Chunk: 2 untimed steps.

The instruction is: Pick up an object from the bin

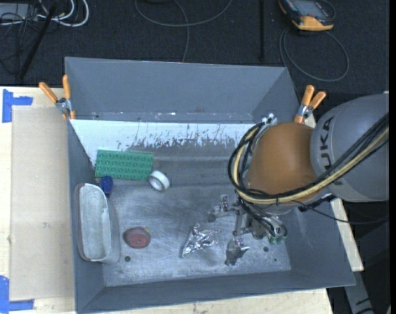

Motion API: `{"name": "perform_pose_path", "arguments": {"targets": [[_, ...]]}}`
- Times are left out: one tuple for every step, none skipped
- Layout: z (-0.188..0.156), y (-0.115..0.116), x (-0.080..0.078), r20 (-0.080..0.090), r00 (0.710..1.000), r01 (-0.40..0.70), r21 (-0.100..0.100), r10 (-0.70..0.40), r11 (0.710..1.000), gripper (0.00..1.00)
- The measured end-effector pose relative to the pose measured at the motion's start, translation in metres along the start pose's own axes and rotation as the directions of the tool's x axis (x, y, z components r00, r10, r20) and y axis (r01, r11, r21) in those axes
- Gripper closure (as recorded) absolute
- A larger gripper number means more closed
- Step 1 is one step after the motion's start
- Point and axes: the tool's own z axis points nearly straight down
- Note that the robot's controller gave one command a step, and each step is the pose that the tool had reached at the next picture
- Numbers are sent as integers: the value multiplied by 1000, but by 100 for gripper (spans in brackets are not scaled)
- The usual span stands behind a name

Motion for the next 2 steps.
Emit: {"name": "perform_pose_path", "arguments": {"targets": [[52, 11, 5, 10, 986, -166, 3, 166, 986, 0], [52, 12, 7, 2, 987, -162, 3, 162, 987, 100]]}}
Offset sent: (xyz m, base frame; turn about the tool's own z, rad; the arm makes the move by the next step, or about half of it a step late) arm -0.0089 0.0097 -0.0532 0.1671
